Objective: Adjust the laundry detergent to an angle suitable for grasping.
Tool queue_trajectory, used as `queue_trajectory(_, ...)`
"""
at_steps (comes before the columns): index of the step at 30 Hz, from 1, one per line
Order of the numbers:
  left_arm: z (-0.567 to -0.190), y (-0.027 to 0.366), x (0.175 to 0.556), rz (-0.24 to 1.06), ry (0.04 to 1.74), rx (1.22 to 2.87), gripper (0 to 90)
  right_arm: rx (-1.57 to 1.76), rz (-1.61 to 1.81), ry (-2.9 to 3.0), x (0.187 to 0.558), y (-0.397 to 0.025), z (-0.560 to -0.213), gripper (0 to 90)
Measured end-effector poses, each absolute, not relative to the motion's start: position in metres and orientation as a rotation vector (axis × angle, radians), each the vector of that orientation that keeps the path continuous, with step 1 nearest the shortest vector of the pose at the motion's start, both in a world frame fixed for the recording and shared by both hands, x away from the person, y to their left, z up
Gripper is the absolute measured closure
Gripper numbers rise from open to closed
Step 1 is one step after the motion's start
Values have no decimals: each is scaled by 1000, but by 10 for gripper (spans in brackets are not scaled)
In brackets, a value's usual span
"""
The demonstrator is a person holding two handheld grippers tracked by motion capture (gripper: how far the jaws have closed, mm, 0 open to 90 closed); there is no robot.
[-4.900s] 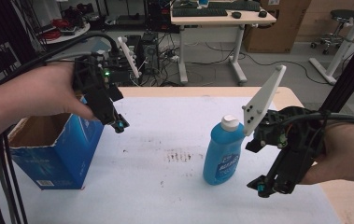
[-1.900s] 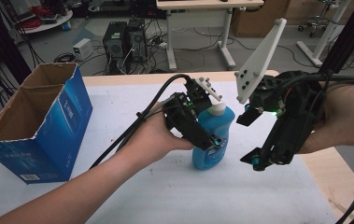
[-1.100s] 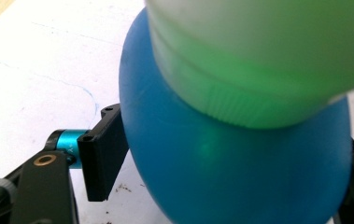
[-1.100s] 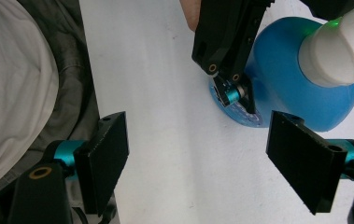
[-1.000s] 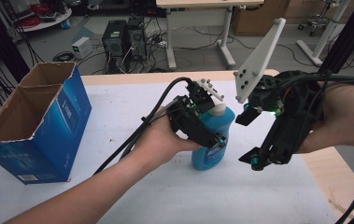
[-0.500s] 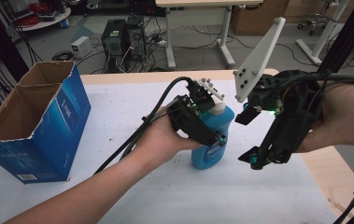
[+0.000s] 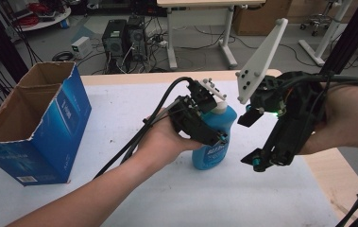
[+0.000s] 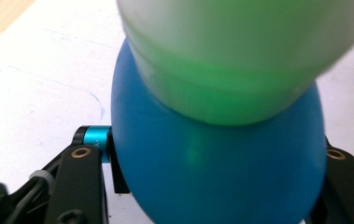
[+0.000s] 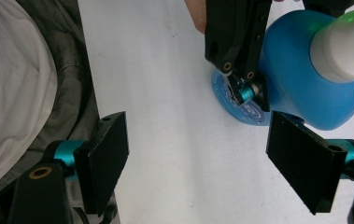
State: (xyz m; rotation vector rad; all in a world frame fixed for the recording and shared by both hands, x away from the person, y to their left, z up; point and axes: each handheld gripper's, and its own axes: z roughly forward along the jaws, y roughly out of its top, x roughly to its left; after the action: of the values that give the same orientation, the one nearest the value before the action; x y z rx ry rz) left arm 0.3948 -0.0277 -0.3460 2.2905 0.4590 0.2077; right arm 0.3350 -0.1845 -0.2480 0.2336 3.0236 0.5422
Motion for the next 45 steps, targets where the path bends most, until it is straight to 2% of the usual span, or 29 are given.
queue_trajectory(16, -338, -20, 395, 235, 372, 2274, 436, 234, 553, 3014, 334, -186, -246, 205)
queue_trajectory(28, -303, 29, 394, 199, 210, 2258, 437, 218, 554, 3010, 332, -183, -243, 205)
queue_trajectory(36, -313, 56, 391, 161, 166, 2262, 437, 199, 547, 3014, 332, -179, -244, 205)
queue_trajectory(45, -334, 68, 389, 127, 122, 2260, 437, 190, 545, 3018, 333, -175, -245, 205)
